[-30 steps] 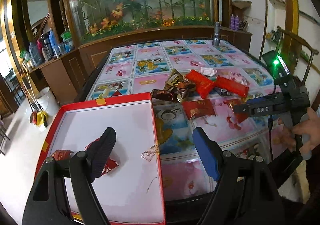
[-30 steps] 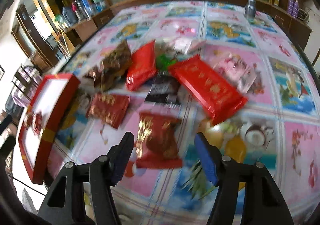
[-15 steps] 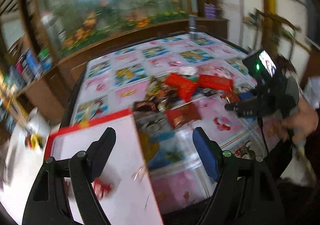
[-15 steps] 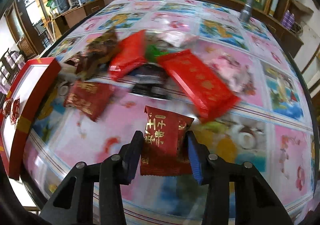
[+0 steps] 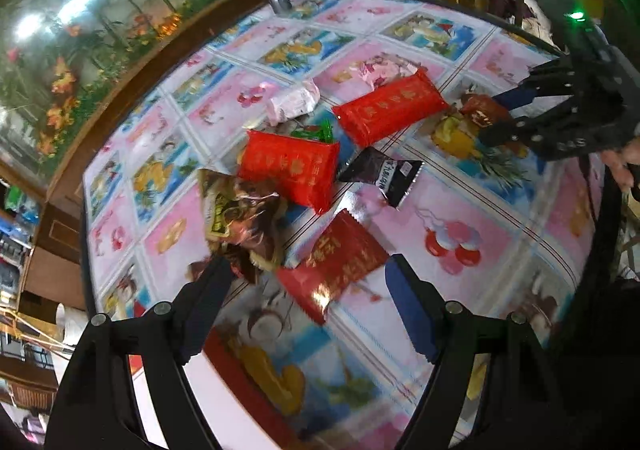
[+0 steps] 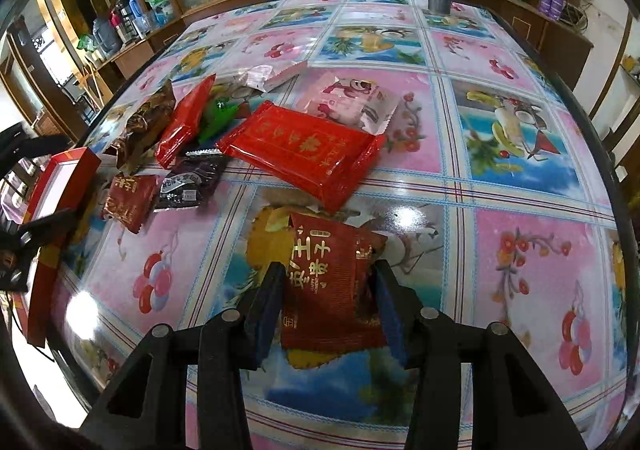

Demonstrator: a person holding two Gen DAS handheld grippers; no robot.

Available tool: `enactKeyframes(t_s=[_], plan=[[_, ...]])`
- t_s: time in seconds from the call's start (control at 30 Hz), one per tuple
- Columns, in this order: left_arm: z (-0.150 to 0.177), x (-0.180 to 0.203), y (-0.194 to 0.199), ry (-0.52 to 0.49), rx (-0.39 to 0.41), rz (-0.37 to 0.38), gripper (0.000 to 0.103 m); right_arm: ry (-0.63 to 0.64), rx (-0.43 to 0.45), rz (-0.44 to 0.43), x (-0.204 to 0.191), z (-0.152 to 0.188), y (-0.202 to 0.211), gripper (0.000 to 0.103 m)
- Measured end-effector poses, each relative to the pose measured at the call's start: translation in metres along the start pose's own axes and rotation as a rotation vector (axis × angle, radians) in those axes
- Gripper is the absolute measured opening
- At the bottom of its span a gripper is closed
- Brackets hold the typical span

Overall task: Organize snacks
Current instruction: 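Grasp another dark red gold-lettered packet with the left tool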

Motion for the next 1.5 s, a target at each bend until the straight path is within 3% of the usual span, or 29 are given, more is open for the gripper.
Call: enactKeyframes(t_s=[0.37, 0.67, 0.77, 0.83, 0.97, 1.07, 1.17, 1.27, 1.33, 1.5], plan=[[-0.005, 0.01, -0.041, -0.154, -0.101, 0.088, 0.079, -0.006, 0.01, -0.057, 0.004, 0.001, 0.002, 0.049], [0.001, 0.003, -0.052, -0.066, -0.138, 0.146, 0.077, -0.017, 0.01, -0.068, 0.005, 0.001, 0.002, 0.049], [0.005, 0.007, -0.048, 0.0, -0.129, 0.185, 0.057, -0.016, 0.015, -0.052, 0.004, 0.001, 0.001, 0.049], [0.008, 0.014, -0.045, 0.022, -0.122, 0.212, 0.034, -0.008, 0.016, -0.029, 0.002, 0.001, 0.001, 0.049], [0.011, 0.025, -0.039, 0.08, -0.117, 0.21, 0.02, 0.013, 0.018, 0.009, -0.002, 0.001, 0.0, 0.049], [0.011, 0.029, -0.034, 0.099, -0.123, 0.149, 0.02, 0.029, 0.013, 0.03, -0.004, 0.001, 0.0, 0.049], [0.01, 0.026, -0.022, 0.099, -0.083, 0.114, 0.021, 0.019, 0.011, -0.005, 0.001, 0.004, 0.003, 0.048], [0.004, 0.021, -0.007, 0.059, -0.034, 0.067, 0.038, 0.002, 0.006, -0.03, 0.01, 0.006, 0.005, 0.051], [-0.003, 0.023, -0.004, 0.024, -0.017, 0.077, 0.059, -0.007, 0.004, -0.043, 0.013, 0.007, 0.006, 0.053], [-0.014, 0.036, -0.021, -0.082, -0.051, 0.053, 0.06, 0.007, -0.001, -0.037, 0.011, 0.01, 0.006, 0.059]])
Point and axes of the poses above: each gripper's, at about its wrist camera, not at the fingertips, and y roughly against the way its jaws point, x to its right, z to its underside, the point moved 6 cm from there along -y, roughly the way its jaws point, and after that the axes turned 13 degrees about -x, right-handed, at the moved point
